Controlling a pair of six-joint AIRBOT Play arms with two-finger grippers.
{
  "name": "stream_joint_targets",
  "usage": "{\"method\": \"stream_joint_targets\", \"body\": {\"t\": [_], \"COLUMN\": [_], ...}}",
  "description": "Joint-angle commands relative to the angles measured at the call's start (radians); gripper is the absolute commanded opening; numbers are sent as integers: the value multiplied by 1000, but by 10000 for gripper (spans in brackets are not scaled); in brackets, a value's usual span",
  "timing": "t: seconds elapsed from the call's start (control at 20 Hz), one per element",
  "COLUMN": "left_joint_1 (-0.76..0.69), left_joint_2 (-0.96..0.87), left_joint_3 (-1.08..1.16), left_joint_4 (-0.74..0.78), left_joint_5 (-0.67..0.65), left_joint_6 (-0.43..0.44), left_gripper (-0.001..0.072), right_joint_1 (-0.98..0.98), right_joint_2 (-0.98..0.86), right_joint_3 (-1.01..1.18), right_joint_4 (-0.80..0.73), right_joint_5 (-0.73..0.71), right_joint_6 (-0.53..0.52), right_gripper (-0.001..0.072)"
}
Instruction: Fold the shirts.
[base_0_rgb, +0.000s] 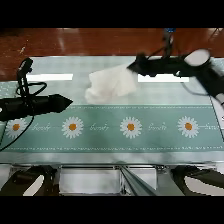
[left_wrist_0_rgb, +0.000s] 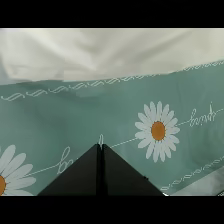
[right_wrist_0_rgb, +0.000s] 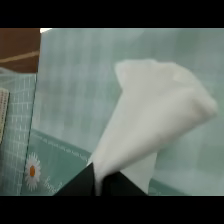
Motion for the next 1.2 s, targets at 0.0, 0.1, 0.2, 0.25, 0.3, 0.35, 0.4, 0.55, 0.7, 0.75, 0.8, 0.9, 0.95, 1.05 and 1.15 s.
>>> {"method": "stream_joint_targets", "body": {"t": [0.0, 0.1, 0.2, 0.25, 0.3, 0.35, 0.4, 0.55, 0.7, 0.75, 0.8, 0.9, 0.95, 1.05, 1.15], "left_joint_1": [-1, -1, -1, -1, -1, -1, -1, -1, -1, -1, -1, -1, -1, -1, -1], "left_joint_2": [-1, -1, -1, -1, -1, -1, -1, -1, -1, -1, -1, -1, -1, -1, -1], "left_joint_3": [0, 0, 0, 0, 0, 0, 0, 0, 0, 0, 0, 0, 0, 0, 0], "left_joint_4": [0, 0, 0, 0, 0, 0, -1, -8, -7, -8, -7, -7, -7, -7, -7], "left_joint_5": [-1, -11, -27, -35, -43, -47, -47, -46, -46, -46, -46, -45, -44, -43, -43], "left_joint_6": [0, 0, 0, 0, 0, 0, 0, 0, 0, -1, -11, -11, -11, -11, -11], "left_gripper": [17, 17, 17, 17, 17, 17, 17, 17, 17, 17, 17, 17, 17, 17, 17], "right_joint_1": [-119, -220, -336, -400, -468, -547, -620, -825, -956, -988, -1022, -1070, -1091, -1147, -1227], "right_joint_2": [-3, -3, 3, 10, 21, 36, 46, 58, 75, 82, 86, 88, 105, 156, 213], "right_joint_3": [321, 433, 511, 536, 549, 549, 549, 549, 548, 546, 535, 509, 483, 417, 336], "right_joint_4": [-227, -226, -224, -222, -221, -217, -216, -217, -264, -271, -272, -294, -315, -401, -505], "right_joint_5": [176, 286, 385, 426, 458, 492, 532, 693, 804, 831, 863, 959, 961, 961, 961], "right_joint_6": [163, 181, 196, 206, 216, 219, 220, 208, 184, 166, 170, 182, 190, 195, 190], "right_gripper": [19, 19, 19, 19, 19, 19, 19, 19, 18, 18, 18, 18, 18, 18, 18]}}
